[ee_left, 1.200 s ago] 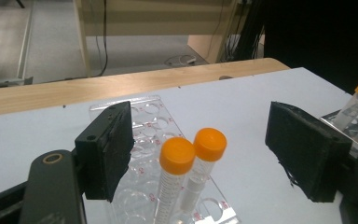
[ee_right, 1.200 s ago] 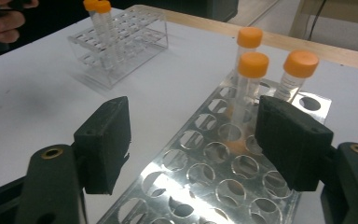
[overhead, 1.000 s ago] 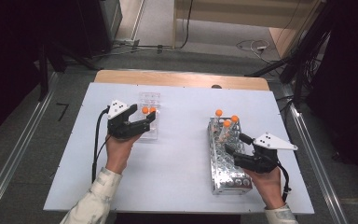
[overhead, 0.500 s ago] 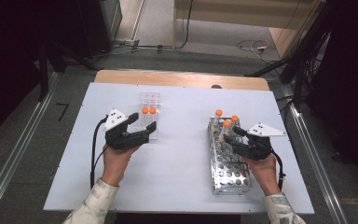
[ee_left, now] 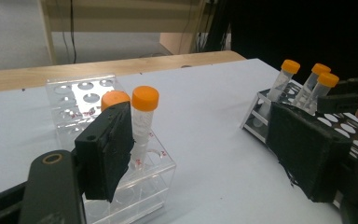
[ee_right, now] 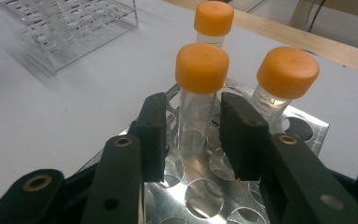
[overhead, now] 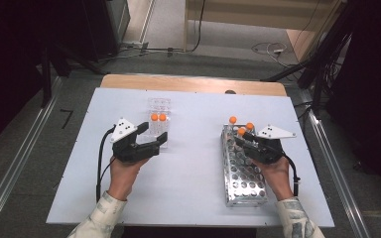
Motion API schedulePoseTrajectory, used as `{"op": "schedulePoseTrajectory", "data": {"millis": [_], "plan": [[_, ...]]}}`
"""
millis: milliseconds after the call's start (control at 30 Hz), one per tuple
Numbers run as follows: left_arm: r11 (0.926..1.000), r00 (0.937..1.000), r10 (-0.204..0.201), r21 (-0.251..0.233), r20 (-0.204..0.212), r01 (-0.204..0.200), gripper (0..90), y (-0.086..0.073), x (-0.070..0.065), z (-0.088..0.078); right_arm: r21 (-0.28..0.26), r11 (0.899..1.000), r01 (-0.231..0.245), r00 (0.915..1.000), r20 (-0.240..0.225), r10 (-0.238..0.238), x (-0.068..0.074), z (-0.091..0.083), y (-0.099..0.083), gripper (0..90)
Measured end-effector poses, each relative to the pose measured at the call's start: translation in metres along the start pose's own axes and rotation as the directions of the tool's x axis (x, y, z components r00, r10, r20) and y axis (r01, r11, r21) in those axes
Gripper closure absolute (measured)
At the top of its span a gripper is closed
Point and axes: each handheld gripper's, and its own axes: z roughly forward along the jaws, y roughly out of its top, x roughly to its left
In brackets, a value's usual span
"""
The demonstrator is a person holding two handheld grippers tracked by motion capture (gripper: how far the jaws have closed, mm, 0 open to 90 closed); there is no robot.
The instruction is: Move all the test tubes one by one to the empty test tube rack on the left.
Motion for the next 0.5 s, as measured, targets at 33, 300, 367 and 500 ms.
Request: {"op": "schedulePoseTrajectory", "data": {"millis": [33, 300, 367, 500], "plan": [[1.0, 1.0, 0.0, 0.002, -0.001, 0.0, 23.1, -0.0007, -0.0004, 0.0005, 0.002, 1.0, 0.003, 1.0, 0.003, -0.003, 0.0, 0.001, 0.0008, 60.0], [1.0, 1.0, 0.001, 0.008, 0.003, -0.001, 23.0, -0.002, -0.0009, 0.0006, 0.043, 0.999, 0.009, 0.9999, -0.014, -0.008, -0.0033, 0.0063, 0.0023, 66.2], [1.0, 1.0, 0.0, 0.008, 0.004, 0.0, 23.1, -0.002, -0.0009, 0.0007, 0.06, 0.998, 0.006, 0.9998, -0.021, -0.005, -0.0045, 0.0081, 0.0029, 66.3], [1.0, 1.0, 0.0, 0.009, 0.005, 0.0, 23.1, -0.0023, -0.0012, 0.0005, 0.072, 0.997, 0.004, 0.9997, -0.026, -0.002, -0.0056, 0.0102, 0.0032, 67.4]]}}
